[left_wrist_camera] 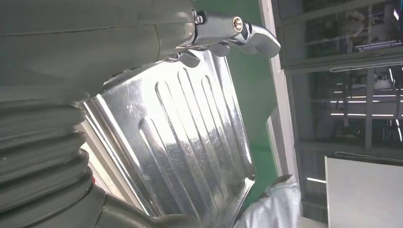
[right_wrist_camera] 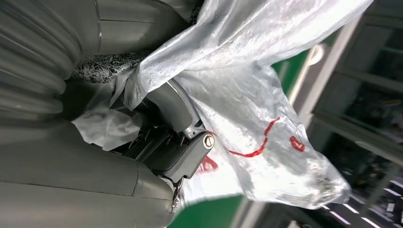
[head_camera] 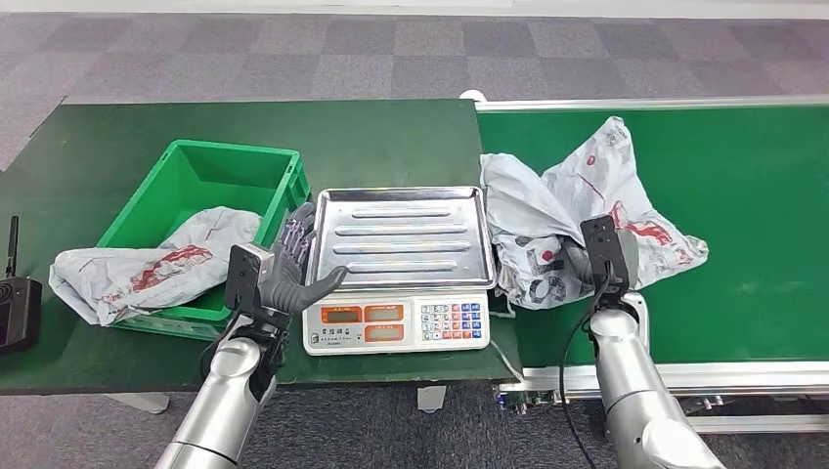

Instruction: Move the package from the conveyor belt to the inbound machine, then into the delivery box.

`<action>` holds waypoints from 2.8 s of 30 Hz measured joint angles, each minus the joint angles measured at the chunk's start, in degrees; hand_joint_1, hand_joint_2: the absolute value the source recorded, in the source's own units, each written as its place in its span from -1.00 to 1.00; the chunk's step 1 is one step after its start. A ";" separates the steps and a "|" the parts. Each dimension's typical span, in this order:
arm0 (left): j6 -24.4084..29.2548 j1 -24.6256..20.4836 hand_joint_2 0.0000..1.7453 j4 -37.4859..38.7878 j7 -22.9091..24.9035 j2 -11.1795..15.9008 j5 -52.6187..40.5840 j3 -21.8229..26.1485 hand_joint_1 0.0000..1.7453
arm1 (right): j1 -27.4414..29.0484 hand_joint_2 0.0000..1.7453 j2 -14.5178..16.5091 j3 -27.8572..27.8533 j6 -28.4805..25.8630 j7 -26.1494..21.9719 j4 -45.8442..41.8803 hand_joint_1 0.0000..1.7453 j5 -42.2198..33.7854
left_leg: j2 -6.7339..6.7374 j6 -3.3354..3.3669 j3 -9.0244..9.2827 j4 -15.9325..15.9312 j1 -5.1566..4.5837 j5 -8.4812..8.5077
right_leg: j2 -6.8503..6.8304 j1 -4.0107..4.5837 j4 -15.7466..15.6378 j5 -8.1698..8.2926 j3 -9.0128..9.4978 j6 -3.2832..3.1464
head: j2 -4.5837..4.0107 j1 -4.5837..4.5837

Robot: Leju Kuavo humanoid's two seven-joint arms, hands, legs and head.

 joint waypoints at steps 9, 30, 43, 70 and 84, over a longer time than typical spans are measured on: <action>0.13 0.05 1.00 0.00 -0.01 0.09 0.04 0.00 -1.00 | 0.00 1.00 -0.03 3.81 -0.46 0.26 -3.01 1.00 -1.07 | -0.01 0.00 -0.02 0.00 0.00 0.00 | -0.01 -0.01 0.00 0.00 0.00 0.00 | -0.01 0.01; 0.31 0.13 1.00 -0.05 -0.29 0.15 0.12 0.02 -1.00 | -0.14 1.00 0.78 5.30 2.02 -0.54 -3.88 1.00 0.58 | -0.03 -0.01 -0.14 -0.03 -0.01 0.01 | -0.02 0.00 0.11 0.00 -0.02 -0.01 | 0.00 0.04; 1.51 -1.23 1.00 -0.97 0.37 -0.29 0.54 0.53 -1.00 | -4.32 1.00 10.41 33.58 5.04 6.62 -6.71 1.00 -4.50 | 0.27 -0.42 -0.25 -0.06 -0.05 0.22 | 0.19 0.16 0.45 0.01 -0.66 -0.57 | -0.01 0.02; 0.70 0.07 1.00 -2.75 1.20 -0.19 1.18 2.09 -1.00 | -5.40 1.00 8.11 38.63 5.11 8.98 -8.89 1.00 -7.82 | 0.25 -0.44 -0.27 -0.07 -0.06 0.22 | 0.18 0.15 0.50 0.01 -0.73 -0.58 | -0.01 0.02; -0.29 0.55 1.00 -3.94 1.74 0.57 1.86 4.39 -1.00 | -4.27 1.00 0.25 32.50 3.94 10.81 -17.63 1.00 -8.44 | 0.13 -0.43 -0.29 -0.05 -0.11 0.22 | 0.08 0.10 0.48 0.01 -0.71 -0.57 | -0.01 0.02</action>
